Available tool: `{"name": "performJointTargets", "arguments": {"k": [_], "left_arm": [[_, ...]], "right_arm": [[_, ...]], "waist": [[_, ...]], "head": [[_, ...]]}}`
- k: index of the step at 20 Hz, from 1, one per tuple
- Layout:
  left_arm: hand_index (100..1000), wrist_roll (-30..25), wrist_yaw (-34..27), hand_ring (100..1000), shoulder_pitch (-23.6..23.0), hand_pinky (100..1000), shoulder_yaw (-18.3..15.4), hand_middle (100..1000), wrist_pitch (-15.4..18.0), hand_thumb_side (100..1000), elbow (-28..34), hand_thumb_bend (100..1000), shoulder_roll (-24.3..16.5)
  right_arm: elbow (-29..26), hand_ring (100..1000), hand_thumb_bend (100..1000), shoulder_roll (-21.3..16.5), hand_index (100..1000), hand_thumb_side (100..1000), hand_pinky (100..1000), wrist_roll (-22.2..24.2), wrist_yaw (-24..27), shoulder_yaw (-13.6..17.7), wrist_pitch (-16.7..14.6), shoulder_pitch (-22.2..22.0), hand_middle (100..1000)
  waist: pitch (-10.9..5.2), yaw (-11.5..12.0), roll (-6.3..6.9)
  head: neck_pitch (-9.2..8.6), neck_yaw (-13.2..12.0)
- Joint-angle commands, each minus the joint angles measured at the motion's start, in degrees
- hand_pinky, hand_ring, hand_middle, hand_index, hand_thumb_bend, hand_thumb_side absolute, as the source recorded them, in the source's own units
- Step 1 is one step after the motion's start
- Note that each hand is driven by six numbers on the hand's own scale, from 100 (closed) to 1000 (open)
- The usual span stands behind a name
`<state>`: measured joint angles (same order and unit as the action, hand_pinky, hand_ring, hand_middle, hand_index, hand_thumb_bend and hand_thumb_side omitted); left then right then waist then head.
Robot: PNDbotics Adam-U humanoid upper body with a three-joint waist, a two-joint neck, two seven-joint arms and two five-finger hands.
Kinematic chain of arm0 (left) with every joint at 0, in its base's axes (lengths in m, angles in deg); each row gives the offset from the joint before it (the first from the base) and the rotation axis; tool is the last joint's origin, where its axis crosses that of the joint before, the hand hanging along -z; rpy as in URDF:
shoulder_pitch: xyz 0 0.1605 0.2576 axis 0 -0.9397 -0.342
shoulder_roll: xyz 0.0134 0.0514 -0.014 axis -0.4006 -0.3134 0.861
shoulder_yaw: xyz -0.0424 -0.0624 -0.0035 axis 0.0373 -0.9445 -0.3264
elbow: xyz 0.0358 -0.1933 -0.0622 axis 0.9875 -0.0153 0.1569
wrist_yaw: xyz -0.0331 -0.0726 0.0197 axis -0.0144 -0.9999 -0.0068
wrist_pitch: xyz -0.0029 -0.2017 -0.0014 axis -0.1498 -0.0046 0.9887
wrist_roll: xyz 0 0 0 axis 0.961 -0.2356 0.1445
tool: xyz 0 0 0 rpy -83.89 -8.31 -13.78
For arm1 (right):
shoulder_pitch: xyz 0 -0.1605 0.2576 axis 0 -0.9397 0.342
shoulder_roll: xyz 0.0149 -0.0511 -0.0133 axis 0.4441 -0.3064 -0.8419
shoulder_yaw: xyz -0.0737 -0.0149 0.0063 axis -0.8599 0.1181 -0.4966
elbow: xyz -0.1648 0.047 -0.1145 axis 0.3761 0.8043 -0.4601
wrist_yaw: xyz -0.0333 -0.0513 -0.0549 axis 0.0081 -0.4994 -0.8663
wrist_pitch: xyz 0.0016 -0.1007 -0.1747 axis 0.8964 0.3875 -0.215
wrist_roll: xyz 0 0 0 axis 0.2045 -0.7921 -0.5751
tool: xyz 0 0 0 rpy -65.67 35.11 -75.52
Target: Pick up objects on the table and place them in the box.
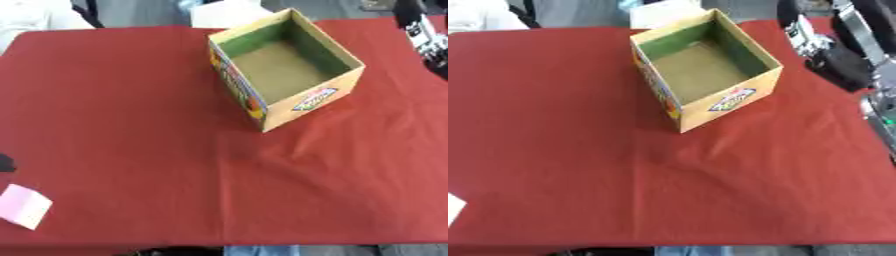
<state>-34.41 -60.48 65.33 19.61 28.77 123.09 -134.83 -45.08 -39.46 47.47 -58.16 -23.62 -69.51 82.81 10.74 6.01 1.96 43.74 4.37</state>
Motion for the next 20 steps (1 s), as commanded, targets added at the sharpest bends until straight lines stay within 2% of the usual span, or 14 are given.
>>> {"name": "performJointTargets", "arguments": {"k": [1, 10, 20], "left_arm": [[968, -0.3, -0.1, 916, 1.2, 932, 0.3, 929, 0.2, 100, -1.3, 414, -2.3], [974, -0.2, -0.4, 920, 4.1, 931, 2.5, 933, 0.3, 114, -3.7, 424, -0.7], [978, -4.0, -1.8, 921, 8.7, 929, 5.7, 934, 0.9, 140, -7.3, 421, 0.5]], "right_arm": [[-0.9, 767, 100, -1.3, 820, 996, 846, -0.2, -0.3, 0.5, 0.0, 0.9, 740], [-0.9, 766, 100, -0.8, 817, 994, 845, -0.3, -0.3, 0.3, 0.0, 1.3, 739], [-0.9, 765, 100, -0.2, 815, 995, 845, -0.4, -0.1, 0.2, 0.0, 1.5, 738]], "waist": [[-0.47, -0.1, -0.16], [-0.17, -0.8, -0.36], [0.21, -1.9, -0.14]], "head": [[0.38, -0.3], [0.38, -0.8], [0.38, -1.7]]}}
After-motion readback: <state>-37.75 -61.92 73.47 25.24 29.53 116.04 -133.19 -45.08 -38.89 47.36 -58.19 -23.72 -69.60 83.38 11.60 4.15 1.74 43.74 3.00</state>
